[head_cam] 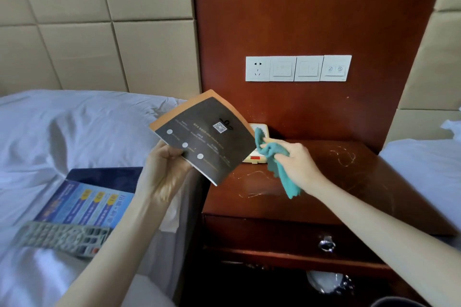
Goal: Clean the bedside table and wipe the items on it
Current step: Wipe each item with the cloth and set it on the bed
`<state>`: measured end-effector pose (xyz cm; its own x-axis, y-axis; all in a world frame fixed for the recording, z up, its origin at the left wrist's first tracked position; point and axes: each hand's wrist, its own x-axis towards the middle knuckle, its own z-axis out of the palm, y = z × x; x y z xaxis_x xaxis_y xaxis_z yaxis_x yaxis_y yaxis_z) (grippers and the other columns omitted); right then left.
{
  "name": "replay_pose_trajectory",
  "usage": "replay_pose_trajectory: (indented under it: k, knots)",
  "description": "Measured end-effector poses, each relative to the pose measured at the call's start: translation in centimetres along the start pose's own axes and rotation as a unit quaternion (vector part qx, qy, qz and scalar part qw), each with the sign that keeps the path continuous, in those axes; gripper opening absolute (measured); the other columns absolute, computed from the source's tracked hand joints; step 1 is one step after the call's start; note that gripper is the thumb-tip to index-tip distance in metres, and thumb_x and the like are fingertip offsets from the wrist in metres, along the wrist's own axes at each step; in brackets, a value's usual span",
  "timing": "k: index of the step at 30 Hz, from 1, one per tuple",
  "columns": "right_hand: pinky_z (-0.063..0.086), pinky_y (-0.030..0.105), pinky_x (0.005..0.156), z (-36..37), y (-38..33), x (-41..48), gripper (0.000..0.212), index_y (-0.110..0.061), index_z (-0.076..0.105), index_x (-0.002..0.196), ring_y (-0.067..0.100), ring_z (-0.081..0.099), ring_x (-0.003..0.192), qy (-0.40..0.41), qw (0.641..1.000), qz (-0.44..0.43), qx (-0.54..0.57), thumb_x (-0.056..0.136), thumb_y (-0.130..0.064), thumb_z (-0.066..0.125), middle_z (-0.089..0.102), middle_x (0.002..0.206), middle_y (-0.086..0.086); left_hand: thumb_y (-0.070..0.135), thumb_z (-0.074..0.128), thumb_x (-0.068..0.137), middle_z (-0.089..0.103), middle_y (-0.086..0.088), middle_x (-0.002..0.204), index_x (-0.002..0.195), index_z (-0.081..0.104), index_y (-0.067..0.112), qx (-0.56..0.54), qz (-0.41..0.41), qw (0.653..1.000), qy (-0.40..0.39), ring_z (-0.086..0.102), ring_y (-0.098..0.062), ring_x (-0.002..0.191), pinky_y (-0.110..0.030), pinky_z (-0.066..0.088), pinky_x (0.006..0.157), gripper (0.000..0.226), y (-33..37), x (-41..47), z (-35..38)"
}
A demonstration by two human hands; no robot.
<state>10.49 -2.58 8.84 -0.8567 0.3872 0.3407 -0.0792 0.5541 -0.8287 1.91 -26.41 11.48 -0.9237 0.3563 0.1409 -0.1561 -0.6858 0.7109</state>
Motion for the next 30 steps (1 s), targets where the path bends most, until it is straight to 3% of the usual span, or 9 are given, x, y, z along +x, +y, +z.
replay_pose_trajectory:
  k: [3, 5, 9, 12, 17, 19, 22, 26, 30]
  knots:
    - [0.057, 0.04, 0.07, -0.3, 0.9, 0.8, 0.03, -0.012, 0.063, 0.12, 0.027, 0.065, 0.079, 0.054, 0.996, 0.062, 0.018, 0.096, -0.01, 0.047, 0.066, 0.096, 0.013, -0.013, 0.032, 0.068, 0.065, -0.017, 0.104, 0.1, 0.06, 0.001, -0.014, -0.004, 1.0, -0.012, 0.062, -0.031, 0.1, -0.05, 0.054, 0.084, 0.044, 1.1, 0.0, -1.5]
    - [0.058, 0.044, 0.069, -0.1, 0.7, 1.4, 0.026, -0.01, 0.064, 0.114, 0.031, 0.065, 0.079, 0.07, 0.994, 0.068, 0.043, 0.095, -0.011, 0.046, 0.065, 0.089, 0.011, -0.01, 0.033, 0.074, 0.07, -0.016, 0.099, 0.094, 0.066, 0.002, -0.017, -0.007, 1.0, 0.018, 0.068, -0.03, 0.095, -0.048, 0.057, 0.08, 0.041, 2.3, 0.3, -2.7]
    - [0.046, 0.019, 0.051, 0.8, -0.3, 2.4, 0.023, -0.018, 0.067, 0.097, 0.012, 0.062, 0.069, 0.086, 0.992, 0.054, 0.077, 0.092, -0.011, 0.046, 0.066, 0.082, 0.001, 0.007, 0.035, 0.091, 0.072, -0.005, 0.069, 0.082, 0.059, 0.01, 0.064, -0.02, 0.994, 0.082, 0.071, -0.019, 0.063, -0.03, 0.058, 0.056, 0.025, 4.9, -0.2, -4.7]
    - [0.045, 0.019, 0.049, 1.9, -0.5, 3.0, 0.021, -0.019, 0.065, 0.088, 0.008, 0.061, 0.063, 0.106, 0.988, 0.054, 0.102, 0.09, -0.01, 0.047, 0.066, 0.081, 0.003, 0.014, 0.043, 0.093, 0.067, 0.001, 0.052, 0.075, 0.056, 0.013, 0.121, -0.005, 0.981, 0.152, 0.065, -0.013, 0.045, -0.02, 0.052, 0.043, 0.022, 7.5, -0.4, -7.0]
    - [0.045, 0.023, 0.049, 4.1, -0.3, 3.4, 0.016, -0.014, 0.065, 0.089, 0.014, 0.059, 0.065, 0.101, 0.987, 0.058, 0.111, 0.089, -0.013, 0.049, 0.066, 0.084, 0.007, 0.019, 0.046, 0.096, 0.066, 0.004, 0.053, 0.082, 0.059, 0.017, 0.236, 0.042, 0.95, 0.2, 0.061, -0.007, 0.041, -0.015, 0.048, 0.04, 0.019, 12.4, -1.2, -12.4]
    - [0.043, 0.014, 0.043, 4.9, -0.3, 3.5, 0.017, -0.013, 0.065, 0.093, 0.011, 0.058, 0.065, 0.094, 0.987, 0.056, 0.117, 0.089, -0.012, 0.049, 0.065, 0.087, 0.007, 0.019, 0.05, 0.094, 0.066, 0.0, 0.062, 0.079, 0.064, 0.018, 0.286, 0.068, 0.934, 0.201, 0.062, -0.009, 0.045, -0.017, 0.05, 0.043, 0.02, 13.7, -1.8, -13.8]
    - [0.037, 0.007, 0.038, 5.8, -0.4, 3.6, 0.018, -0.012, 0.065, 0.101, 0.006, 0.058, 0.068, 0.088, 0.987, 0.064, 0.119, 0.091, -0.012, 0.051, 0.064, 0.085, 0.001, 0.02, 0.057, 0.091, 0.069, 0.0, 0.062, 0.073, 0.072, 0.02, 0.382, 0.115, 0.886, 0.238, 0.064, -0.009, 0.047, -0.019, 0.052, 0.045, 0.023, 15.1, -2.2, -15.9]
    - [0.037, 0.008, 0.036, 6.5, -0.7, 3.6, 0.017, -0.004, 0.065, 0.1, 0.011, 0.06, 0.068, 0.085, 0.984, 0.077, 0.137, 0.09, -0.012, 0.053, 0.064, 0.083, 0.005, 0.024, 0.057, 0.093, 0.069, -0.007, 0.079, 0.089, 0.07, 0.016, 0.498, 0.106, 0.831, 0.223, 0.065, -0.012, 0.054, -0.022, 0.054, 0.051, 0.015, 16.2, -2.0, -19.0]
    - [0.041, 0.012, 0.038, 6.5, -0.6, 3.3, 0.018, -0.002, 0.065, 0.099, 0.016, 0.064, 0.07, 0.077, 0.985, 0.078, 0.137, 0.089, -0.012, 0.054, 0.067, 0.088, 0.012, 0.026, 0.055, 0.094, 0.069, -0.008, 0.085, 0.097, 0.067, 0.012, 0.646, 0.123, 0.713, 0.243, 0.06, -0.017, 0.059, -0.026, 0.047, 0.055, 0.019, 15.9, -0.9, -20.7]
